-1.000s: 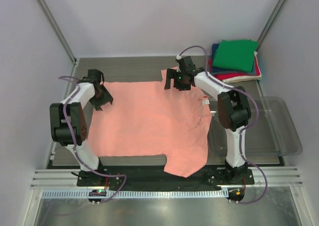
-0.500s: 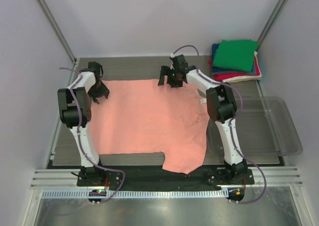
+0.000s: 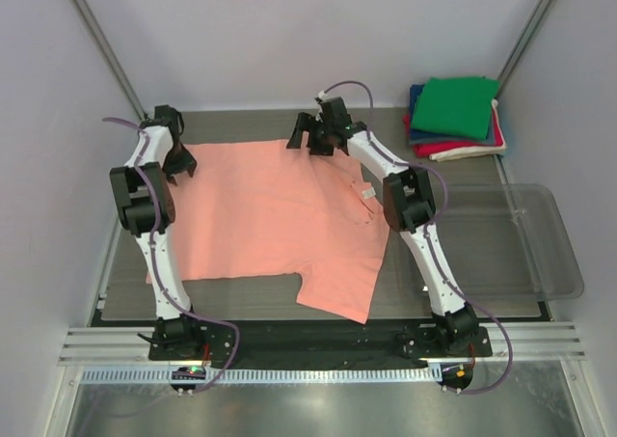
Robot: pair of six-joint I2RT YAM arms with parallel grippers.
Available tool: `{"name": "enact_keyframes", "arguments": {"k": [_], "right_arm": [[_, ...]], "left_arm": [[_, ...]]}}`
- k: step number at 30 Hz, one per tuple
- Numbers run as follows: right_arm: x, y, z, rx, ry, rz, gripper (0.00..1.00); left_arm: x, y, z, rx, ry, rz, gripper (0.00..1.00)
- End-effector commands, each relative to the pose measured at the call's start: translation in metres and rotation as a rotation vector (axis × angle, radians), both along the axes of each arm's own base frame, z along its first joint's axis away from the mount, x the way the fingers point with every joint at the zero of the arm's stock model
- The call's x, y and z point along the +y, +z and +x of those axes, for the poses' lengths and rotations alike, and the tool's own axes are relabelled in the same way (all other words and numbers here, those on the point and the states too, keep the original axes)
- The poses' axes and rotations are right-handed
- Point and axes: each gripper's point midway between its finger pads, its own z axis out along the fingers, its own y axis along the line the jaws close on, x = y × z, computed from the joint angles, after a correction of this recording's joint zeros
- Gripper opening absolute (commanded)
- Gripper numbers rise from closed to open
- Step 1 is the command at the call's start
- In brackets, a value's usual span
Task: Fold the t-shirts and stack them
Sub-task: Flatten the tshirt out, then fold the tshirt
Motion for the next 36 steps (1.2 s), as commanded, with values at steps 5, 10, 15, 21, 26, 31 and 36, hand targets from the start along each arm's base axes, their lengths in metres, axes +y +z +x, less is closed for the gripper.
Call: {"name": "enact_keyframes", "arguments": {"k": [5,10,15,21,26,31,36], "right_arm": [[-0.009,0.042,0.005,-0.081,0.047,0.003,0.95],[-0.019,0.13,-0.007,-0.208,0.066,0.038,0.98],[-0.038,0.159,-0.05,-0.204,0.069,0.014,1.0],[-0.07,0.167,-0.126,-0.178,0.046,0.018,1.0],[-0.08,0.151,-0.176,-0.136,0.069,0.066,1.0],[-0.08,0.135,-0.211,-0.086,0.112,0.082,1.0],[-0.081,0.122,-0.238,-0.044,0.148,0.086,0.99]], "left_arm": [[-0.003,0.108,-0.02,-0.165,-0.029,0.09,0.57],[-0.024,0.137,-0.104,-0.236,0.039,0.043,0.58],[-0.032,0.111,-0.194,-0.219,0.194,0.025,0.59],[-0.03,0.085,-0.259,-0.295,0.401,-0.048,0.58],[-0.01,0.065,-0.295,-0.306,0.556,-0.052,0.54],[0.004,0.064,-0.308,-0.364,0.693,0.011,0.53],[0.015,0.032,-0.32,-0.308,0.786,-0.012,0.52]]}}
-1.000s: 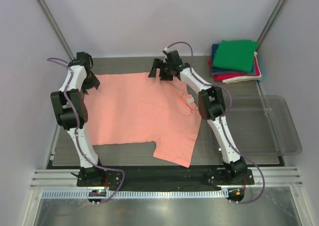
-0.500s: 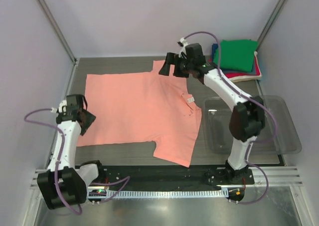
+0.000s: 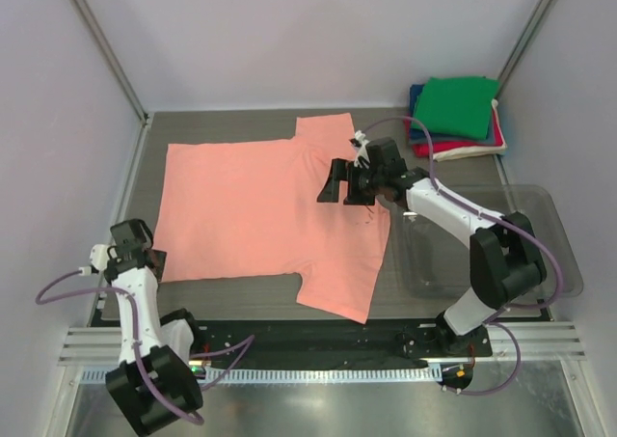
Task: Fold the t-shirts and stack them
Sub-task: Fold the tshirt
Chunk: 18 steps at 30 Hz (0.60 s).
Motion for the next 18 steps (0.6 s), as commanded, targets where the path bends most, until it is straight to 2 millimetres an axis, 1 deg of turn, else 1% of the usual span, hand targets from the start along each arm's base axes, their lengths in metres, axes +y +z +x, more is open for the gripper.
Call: {"name": "enact_keyframes", "arguments": {"k": [1,2,4,9,10,11,13,14,15,18], "right_arm": [[0.008,0.043,-0.012,-0.102,0.039,0.088,1.0],[0.006,0.039,-0.017,-0.092,0.042,0.084,1.0],[0.003,0.042,-0.023,-0.104,0.042,0.084,1.0],[-0.003,0.036,-0.04,-0.084,0.066,0.069,1.0],[-0.004,0.035,-0.042,-0.078,0.066,0.066,1.0],[-0.006,0.032,-0.046,-0.072,0.069,0.062,1.0],[-0.009,0.032,-0.051,-0.071,0.072,0.058,1.0],[-0.011,0.026,-0.055,-0.058,0.074,0.049,1.0],[-0.013,0.027,-0.058,-0.063,0.072,0.045,1.0],[-0.025,0.014,-0.065,-0.047,0.042,-0.002,1.0]], "left_arm": [[0.014,-0.016,-0.003,-0.005,0.097,-0.013,0.52],[0.016,-0.016,-0.002,-0.008,0.097,-0.014,0.52],[0.022,-0.019,-0.005,0.0,0.127,-0.01,0.52],[0.031,-0.035,-0.013,0.023,0.173,-0.03,0.52],[0.034,-0.038,-0.011,0.02,0.176,-0.027,0.52],[0.035,-0.044,-0.014,0.026,0.186,-0.032,0.52],[0.035,-0.051,-0.013,0.028,0.186,-0.038,0.52],[0.033,-0.058,-0.015,0.04,0.182,-0.047,0.51],[0.033,-0.061,-0.015,0.042,0.183,-0.05,0.49],[0.036,-0.059,-0.008,0.016,0.173,-0.042,0.47]]}}
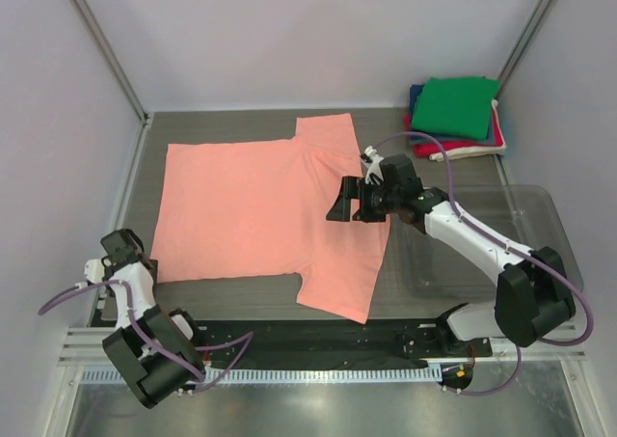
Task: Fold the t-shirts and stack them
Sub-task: Fold the tshirt
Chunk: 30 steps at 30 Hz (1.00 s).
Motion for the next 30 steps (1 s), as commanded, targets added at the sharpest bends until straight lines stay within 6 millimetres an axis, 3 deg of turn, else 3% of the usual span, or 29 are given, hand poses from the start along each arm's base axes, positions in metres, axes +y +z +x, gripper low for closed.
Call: {"name": "enact_keyframes", "arguments": {"k": [1,5,12,17,26,30], "right_arm": [[-0.011,0.003,-0.012,-0.027,-0.014,-0.029,1.0],[-0.017,-0.018,-0.035,0.001,-0.031,-0.104,1.0],[-0.041,-0.047,-0.085,0.044,-0.098,-0.323,1.0],[-0.065,-0.077,-0.117,0.144,-0.174,-0.376,0.98],[-0.047,-0.119,-0.187,0.229,-0.129,-0.479,0.88],[-0.047,-0.129,-0.2,0.228,-0.127,-0.515,0.78]], "left_arm": [[0.005,-0.007,0.006,-0.032,-0.002,0.013,0.46],[0.003,-0.009,0.013,-0.073,-0.013,0.01,0.38],[0.001,-0.014,0.021,-0.107,-0.039,0.003,0.01],[0.001,-0.011,0.022,-0.142,-0.052,0.03,0.0],[-0.001,-0.01,0.026,-0.16,-0.073,0.028,0.0],[0.0,-0.01,0.026,-0.163,-0.073,0.031,0.0]]}}
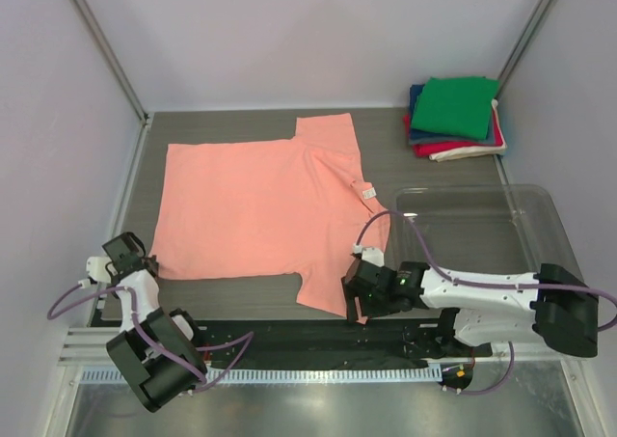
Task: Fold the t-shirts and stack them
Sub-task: Fold the tshirt
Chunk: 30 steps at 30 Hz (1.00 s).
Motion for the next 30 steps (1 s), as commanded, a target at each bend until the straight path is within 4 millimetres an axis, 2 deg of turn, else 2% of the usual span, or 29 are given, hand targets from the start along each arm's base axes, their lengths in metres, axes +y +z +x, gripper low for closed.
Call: {"name": "enact_keyframes", "arguments": {"k": [1,6,9,12,13,15,16,21,25,29,30], "right_arm": [[-0.003,-0.007,0.002,-0.036,-0.096,-0.038,0.74],[0.001,-0.015,0.004,-0.054,-0.075,-0.078,0.67],[0.002,-0.019,0.006,-0.062,-0.068,-0.098,0.59],[0.002,-0.022,0.007,-0.063,-0.061,-0.108,0.49],[0.002,-0.023,0.008,-0.065,-0.061,-0.112,0.42],[0.0,-0.025,0.008,-0.067,-0.062,-0.124,0.34],[-0.003,-0.027,0.008,-0.069,-0.06,-0.134,0.24],[-0.007,-0.024,0.012,-0.097,-0.07,-0.128,0.02],[-0.006,0.0,0.022,-0.161,-0.1,-0.094,0.01],[0.001,0.047,0.04,-0.26,-0.124,-0.037,0.01],[0.0,0.056,0.047,-0.298,-0.136,-0.037,0.01]], "left_arm": [[-0.008,-0.009,-0.005,0.015,-0.019,-0.026,0.0],[-0.009,-0.009,-0.004,0.014,-0.028,-0.031,0.0],[-0.008,-0.008,-0.004,0.009,-0.028,-0.028,0.0],[-0.008,-0.008,-0.003,0.008,-0.028,-0.027,0.0],[-0.008,-0.009,-0.004,0.013,-0.027,-0.03,0.0],[-0.008,-0.009,-0.003,0.009,-0.028,-0.028,0.0],[-0.008,-0.009,-0.004,0.011,-0.028,-0.026,0.0],[-0.01,-0.005,-0.003,0.001,-0.038,-0.023,0.0],[-0.011,0.008,0.001,-0.04,-0.042,-0.022,0.0],[-0.014,0.031,0.004,-0.055,-0.052,-0.038,0.0],[-0.012,0.044,0.01,-0.076,-0.065,-0.021,0.0]]}}
